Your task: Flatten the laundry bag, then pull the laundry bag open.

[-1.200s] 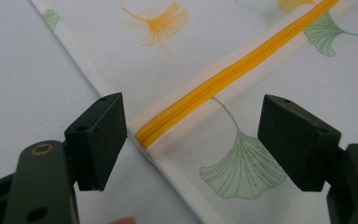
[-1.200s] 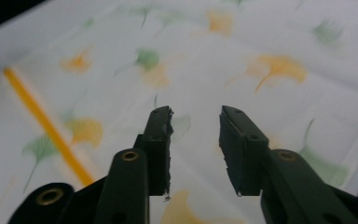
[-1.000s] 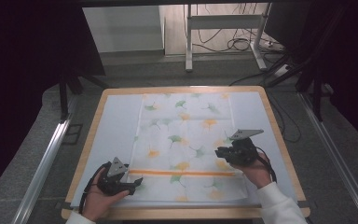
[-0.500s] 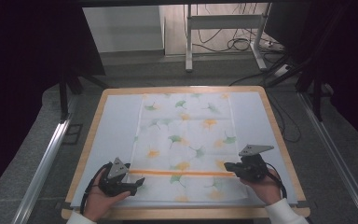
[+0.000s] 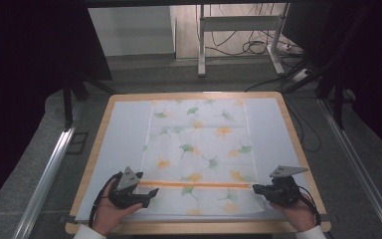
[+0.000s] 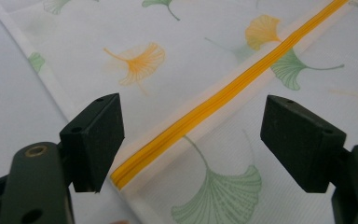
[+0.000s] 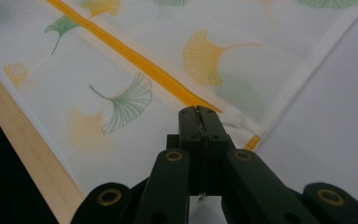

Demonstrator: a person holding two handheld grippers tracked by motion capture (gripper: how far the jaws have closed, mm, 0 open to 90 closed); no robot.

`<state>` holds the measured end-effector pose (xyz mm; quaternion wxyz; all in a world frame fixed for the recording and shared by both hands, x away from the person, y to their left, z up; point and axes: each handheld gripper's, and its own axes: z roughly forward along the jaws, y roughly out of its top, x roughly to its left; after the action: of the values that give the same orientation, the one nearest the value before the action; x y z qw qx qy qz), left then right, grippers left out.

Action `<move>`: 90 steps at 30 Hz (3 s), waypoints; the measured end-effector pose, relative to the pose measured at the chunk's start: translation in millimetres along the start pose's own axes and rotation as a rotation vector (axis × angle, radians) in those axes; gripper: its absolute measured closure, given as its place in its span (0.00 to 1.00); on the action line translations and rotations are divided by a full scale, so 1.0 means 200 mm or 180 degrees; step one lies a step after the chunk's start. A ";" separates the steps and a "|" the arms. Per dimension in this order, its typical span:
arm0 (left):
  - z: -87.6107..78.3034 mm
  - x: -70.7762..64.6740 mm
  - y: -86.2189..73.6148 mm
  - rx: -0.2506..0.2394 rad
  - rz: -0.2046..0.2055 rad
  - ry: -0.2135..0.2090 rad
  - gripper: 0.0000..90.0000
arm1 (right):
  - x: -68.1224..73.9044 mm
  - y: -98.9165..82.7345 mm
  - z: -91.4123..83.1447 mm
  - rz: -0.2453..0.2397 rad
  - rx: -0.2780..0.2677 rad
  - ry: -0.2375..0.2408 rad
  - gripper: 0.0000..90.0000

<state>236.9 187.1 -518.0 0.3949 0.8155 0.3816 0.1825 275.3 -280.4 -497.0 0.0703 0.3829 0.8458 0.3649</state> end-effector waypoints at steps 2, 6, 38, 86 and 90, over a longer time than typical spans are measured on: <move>0.01 0.00 0.01 -0.0003 0.0014 -0.0009 0.23 | 0.00 -0.02 -0.01 0.0025 0.0006 -0.0006 0.99; 0.02 0.00 0.02 0.0007 0.0017 -0.0039 0.24 | 0.00 -0.05 -0.01 0.0063 0.0045 -0.0037 0.99; 0.17 -0.16 0.27 0.0122 0.0168 -0.0341 0.23 | 0.03 -0.10 0.03 0.0066 0.0257 -0.0136 0.99; 0.70 -0.67 0.69 0.0302 0.0672 -0.0898 0.36 | 0.05 -0.11 0.02 -0.0029 0.0273 -0.0120 0.99; 0.74 -0.71 0.70 0.0319 0.0741 -0.0929 0.38 | 0.05 -0.11 0.02 -0.0030 0.0272 -0.0121 0.99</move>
<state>301.5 -51.3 -499.6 0.3812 0.8907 0.2319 0.0875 257.1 -281.0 -513.3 0.0717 0.3885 0.8609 0.3207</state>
